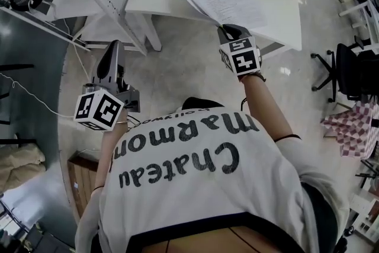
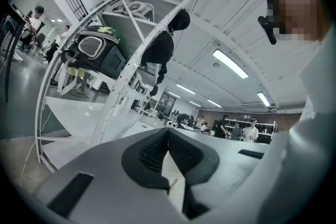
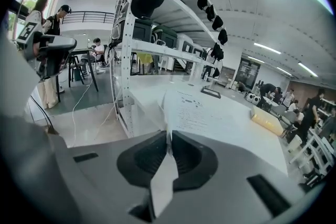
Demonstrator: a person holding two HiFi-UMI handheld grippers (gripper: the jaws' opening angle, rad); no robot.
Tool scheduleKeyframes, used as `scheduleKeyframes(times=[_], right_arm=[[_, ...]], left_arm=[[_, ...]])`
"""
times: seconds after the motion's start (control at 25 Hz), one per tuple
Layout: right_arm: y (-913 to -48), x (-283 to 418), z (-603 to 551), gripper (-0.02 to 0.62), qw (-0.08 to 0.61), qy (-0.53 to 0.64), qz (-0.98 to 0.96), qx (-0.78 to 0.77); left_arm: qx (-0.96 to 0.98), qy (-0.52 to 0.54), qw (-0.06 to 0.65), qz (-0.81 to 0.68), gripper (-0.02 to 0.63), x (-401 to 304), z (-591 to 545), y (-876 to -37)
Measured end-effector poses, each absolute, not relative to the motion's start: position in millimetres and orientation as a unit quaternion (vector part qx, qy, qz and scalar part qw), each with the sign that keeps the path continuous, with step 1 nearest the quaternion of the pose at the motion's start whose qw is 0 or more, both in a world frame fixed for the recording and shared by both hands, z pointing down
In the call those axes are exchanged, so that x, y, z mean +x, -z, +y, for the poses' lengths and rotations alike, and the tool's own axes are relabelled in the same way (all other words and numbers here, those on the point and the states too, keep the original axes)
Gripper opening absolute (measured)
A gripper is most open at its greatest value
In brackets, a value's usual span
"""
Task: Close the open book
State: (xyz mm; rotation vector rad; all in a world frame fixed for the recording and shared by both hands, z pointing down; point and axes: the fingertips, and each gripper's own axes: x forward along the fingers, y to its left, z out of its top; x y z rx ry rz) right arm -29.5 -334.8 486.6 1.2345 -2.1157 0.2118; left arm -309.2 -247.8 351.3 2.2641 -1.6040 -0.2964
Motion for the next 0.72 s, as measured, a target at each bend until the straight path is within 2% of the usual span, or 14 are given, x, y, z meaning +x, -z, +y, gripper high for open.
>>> scheduleKeyframes(times=[0.36, 0.72], right_arm=[[-480.5, -1.1, -339.2, 0.049, 0.322, -0.081, -0.811, 0.482], [-481.8, 22.6, -338.2, 0.049, 0.340, -0.074, -0.826, 0.443]], left_arm=[[0.816, 0.099, 0.174, -0.543, 0.023, -267.5, -262.1, -349.5], [0.816, 0.101, 0.183, -0.539, 0.023, -211.5, -277.3, -344.3]])
